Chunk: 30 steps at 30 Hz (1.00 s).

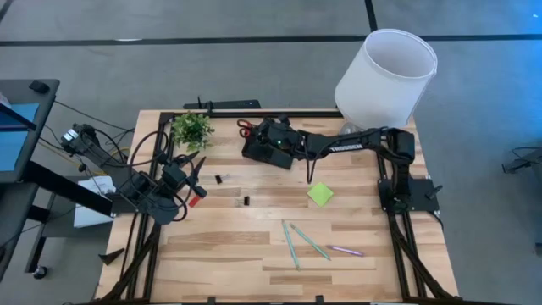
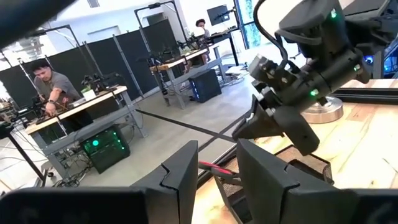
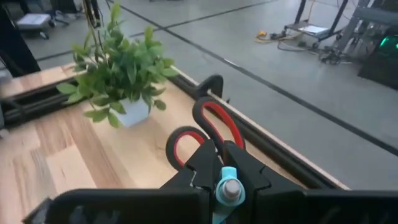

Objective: Pick and place office supplies into organizer
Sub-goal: Put the blue pen into the desk organizer

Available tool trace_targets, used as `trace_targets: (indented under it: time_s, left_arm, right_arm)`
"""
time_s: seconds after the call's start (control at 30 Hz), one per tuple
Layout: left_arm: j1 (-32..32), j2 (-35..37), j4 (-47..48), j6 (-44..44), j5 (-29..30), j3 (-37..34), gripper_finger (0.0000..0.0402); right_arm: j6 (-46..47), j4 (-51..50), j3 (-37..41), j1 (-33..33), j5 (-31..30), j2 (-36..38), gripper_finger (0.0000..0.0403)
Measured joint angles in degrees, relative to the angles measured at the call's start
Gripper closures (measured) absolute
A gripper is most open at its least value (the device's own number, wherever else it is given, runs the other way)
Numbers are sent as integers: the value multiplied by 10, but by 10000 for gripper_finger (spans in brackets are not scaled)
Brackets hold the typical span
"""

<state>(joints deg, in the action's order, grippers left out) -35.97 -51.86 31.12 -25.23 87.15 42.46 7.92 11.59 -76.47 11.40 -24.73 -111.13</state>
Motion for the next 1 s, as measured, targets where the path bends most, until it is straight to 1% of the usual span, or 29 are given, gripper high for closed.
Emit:
trace_targets:
  time_s: [0.13,0.23,0.43,0.6,0.87,1.0]
  left_arm:
    - [0,0,6,0,1,0,292]
    - [0,0,11,0,1,0,292]
    - [0,0,15,-7,1,0,292]
    - [0,0,16,-10,1,0,292]
    - [0,0,16,-23,2,0,292]
    - [0,0,16,-33,2,0,292]
  right_arm:
    - [-16,30,0,-3,9,16,387]
    - [-20,26,-1,-4,4,34,387]
    - [-28,15,-1,7,0,32,387]
    - [-5,-42,0,17,-14,30,387]
    - [40,-100,0,22,-6,30,387]
    - [41,-98,2,22,-7,9,386]
